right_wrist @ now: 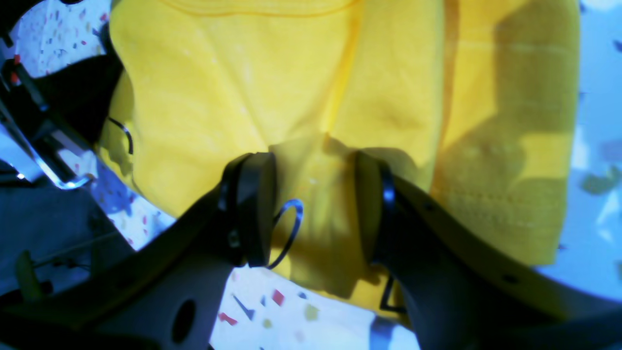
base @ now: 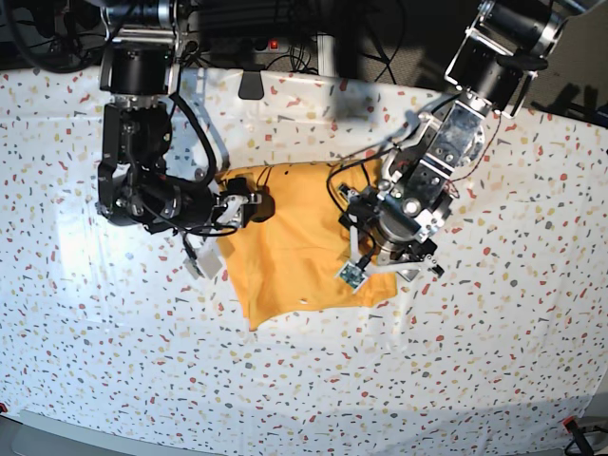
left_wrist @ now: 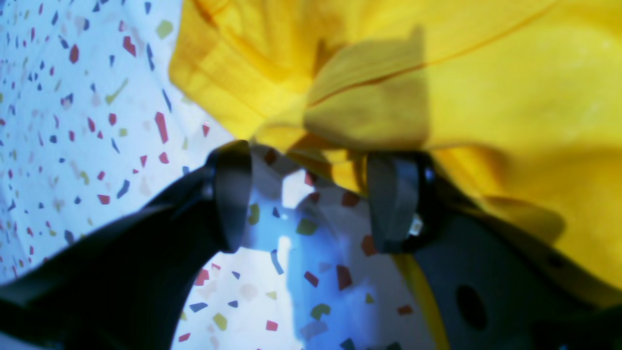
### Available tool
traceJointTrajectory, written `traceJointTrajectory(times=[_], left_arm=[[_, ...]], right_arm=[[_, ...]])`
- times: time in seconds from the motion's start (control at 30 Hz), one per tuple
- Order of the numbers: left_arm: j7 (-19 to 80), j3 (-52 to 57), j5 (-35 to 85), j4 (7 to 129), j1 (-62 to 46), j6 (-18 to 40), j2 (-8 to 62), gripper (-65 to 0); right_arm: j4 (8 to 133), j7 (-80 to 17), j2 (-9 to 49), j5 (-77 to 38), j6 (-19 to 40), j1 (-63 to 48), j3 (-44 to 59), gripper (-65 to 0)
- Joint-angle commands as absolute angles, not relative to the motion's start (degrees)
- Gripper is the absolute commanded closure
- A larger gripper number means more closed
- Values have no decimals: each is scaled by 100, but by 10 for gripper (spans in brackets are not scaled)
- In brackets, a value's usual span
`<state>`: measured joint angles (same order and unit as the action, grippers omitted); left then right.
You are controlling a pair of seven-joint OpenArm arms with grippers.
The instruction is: Fold the T-shirt properly
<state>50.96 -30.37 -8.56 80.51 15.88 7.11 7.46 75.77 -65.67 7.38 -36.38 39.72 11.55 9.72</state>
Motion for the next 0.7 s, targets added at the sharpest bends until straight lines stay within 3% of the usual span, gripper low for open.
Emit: traceJointTrajectory(times=[0.0,0.17,0.5,0.67], left_arm=[[4954,-3011,-897,8134,1730,690,720,-367],[4956,-3011,-897,8134,1730,690,720,-367],[4886,-3011,-893,8141,1916,646,725,-367],[4899,-3004,-834,8243,2012,-373,913,-367]], right_arm=[[7688,-6541,816,-3752,4000,1284,996,-258],[7688,-6431,969,-3835,4000,1286,1426,-258],[7688,-7135,1079,-5819,4000,1284,3022,-258],[7688,-7579,1306,-6248,4000,1216,3310,-258]])
